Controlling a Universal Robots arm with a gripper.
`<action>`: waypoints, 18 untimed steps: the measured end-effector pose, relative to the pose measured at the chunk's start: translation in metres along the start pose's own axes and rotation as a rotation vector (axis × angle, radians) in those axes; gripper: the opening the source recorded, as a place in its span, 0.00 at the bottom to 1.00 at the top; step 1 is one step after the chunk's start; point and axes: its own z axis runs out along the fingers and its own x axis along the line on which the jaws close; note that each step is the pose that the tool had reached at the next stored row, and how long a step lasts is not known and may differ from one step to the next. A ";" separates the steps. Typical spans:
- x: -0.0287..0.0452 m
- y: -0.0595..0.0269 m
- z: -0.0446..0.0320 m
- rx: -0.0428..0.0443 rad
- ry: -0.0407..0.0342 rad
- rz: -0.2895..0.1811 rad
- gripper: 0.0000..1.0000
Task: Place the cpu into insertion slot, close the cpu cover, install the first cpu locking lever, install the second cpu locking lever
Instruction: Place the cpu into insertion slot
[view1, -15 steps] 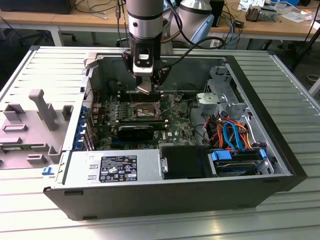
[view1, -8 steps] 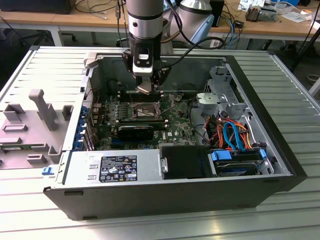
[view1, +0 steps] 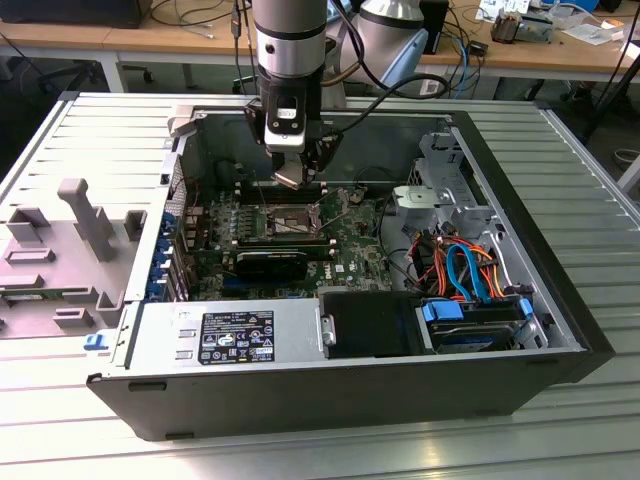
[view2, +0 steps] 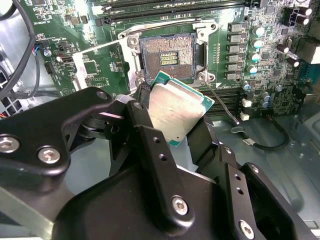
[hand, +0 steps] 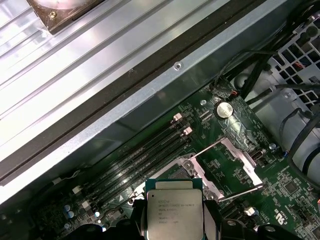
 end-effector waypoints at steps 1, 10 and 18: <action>0.0000 0.0000 0.0000 0.0000 -0.0001 0.001 0.55; 0.0000 0.0000 0.0000 -0.0002 -0.0011 0.012 0.55; 0.0000 0.0000 0.0000 -0.0004 -0.0020 0.023 0.55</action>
